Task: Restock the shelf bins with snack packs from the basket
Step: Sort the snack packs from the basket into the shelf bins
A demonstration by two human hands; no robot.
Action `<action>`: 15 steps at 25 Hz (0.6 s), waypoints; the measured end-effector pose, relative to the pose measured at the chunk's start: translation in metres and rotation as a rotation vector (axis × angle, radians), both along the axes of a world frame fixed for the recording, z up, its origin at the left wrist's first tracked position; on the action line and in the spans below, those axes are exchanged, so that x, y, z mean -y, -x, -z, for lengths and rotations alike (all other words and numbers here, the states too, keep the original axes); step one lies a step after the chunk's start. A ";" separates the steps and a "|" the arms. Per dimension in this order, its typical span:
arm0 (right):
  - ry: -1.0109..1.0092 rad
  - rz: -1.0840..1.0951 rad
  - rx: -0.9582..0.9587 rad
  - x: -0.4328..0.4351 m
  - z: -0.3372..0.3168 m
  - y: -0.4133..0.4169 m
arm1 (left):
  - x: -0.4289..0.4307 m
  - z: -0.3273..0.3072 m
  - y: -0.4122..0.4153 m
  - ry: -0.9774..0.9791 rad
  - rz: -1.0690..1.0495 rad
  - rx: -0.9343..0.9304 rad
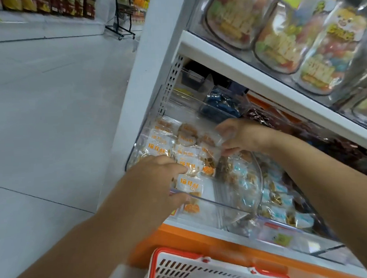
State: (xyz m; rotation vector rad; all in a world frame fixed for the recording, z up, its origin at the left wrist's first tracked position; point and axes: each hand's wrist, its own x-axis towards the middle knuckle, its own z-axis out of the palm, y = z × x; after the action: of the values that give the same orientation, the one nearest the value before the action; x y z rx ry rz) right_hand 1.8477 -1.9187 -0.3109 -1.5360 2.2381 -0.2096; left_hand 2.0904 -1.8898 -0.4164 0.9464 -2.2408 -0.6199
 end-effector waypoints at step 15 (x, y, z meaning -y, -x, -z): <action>-0.281 0.356 0.354 -0.337 0.275 0.006 | -0.174 0.164 0.071 -0.362 0.386 0.653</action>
State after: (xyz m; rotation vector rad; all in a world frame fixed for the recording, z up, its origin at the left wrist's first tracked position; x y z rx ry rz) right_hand 1.8414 -1.5820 -0.5857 -0.8736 2.1273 -0.2363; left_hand 2.0193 -1.7157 -0.5800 0.9923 -3.0037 -1.0292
